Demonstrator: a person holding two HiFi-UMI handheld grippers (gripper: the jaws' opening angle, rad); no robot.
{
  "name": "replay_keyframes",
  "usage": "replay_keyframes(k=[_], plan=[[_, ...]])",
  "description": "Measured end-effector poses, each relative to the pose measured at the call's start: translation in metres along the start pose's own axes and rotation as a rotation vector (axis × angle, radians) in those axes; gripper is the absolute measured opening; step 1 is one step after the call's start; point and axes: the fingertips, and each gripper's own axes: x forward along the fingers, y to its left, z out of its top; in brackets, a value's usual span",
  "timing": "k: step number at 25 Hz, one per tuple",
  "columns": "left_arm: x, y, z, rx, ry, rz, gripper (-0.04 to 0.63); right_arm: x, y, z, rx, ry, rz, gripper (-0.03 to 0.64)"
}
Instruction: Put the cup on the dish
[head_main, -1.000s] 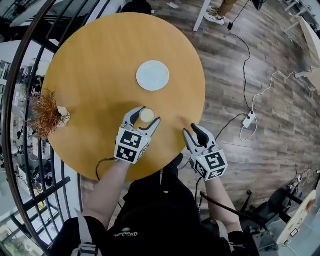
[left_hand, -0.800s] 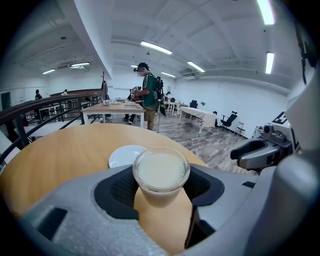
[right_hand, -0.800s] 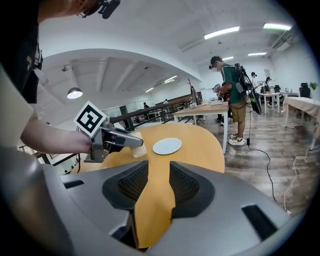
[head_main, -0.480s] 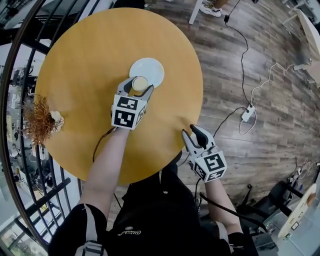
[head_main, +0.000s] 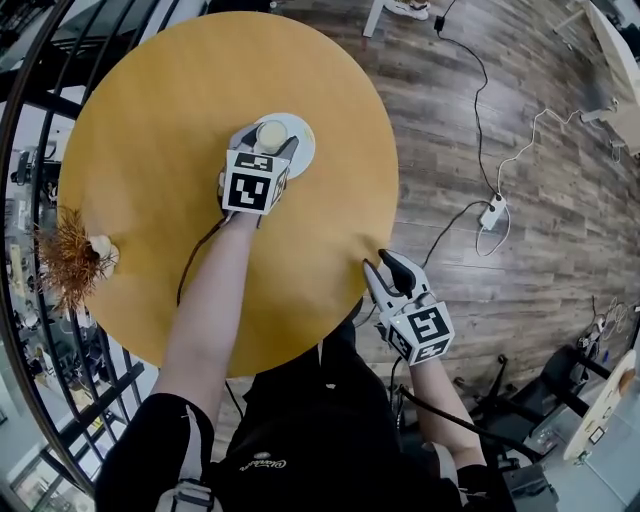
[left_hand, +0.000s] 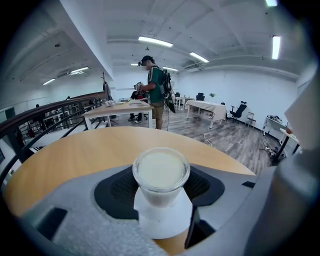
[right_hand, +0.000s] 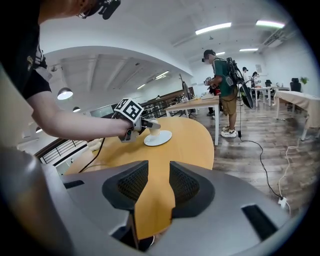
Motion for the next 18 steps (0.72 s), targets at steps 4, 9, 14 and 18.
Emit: replay_keyframes(k=[4,9,14,18], plan=[[0.007,-0.001,-0.007,0.001,0.016,-0.002,0.267,0.003,0.003,0.001,0.001,-0.002,0.007,0.117],[0.013,0.000,-0.010,0.015,0.026,-0.002,0.267,0.007,0.001,0.003,-0.002,0.000,0.009,0.117],[0.015,0.001,-0.015,0.020,0.033,-0.002,0.267,0.010,0.004,0.003,-0.003,0.003,0.013,0.117],[0.018,0.003,-0.018,0.021,0.030,-0.001,0.267,0.014,0.007,0.004,-0.011,0.003,0.014,0.117]])
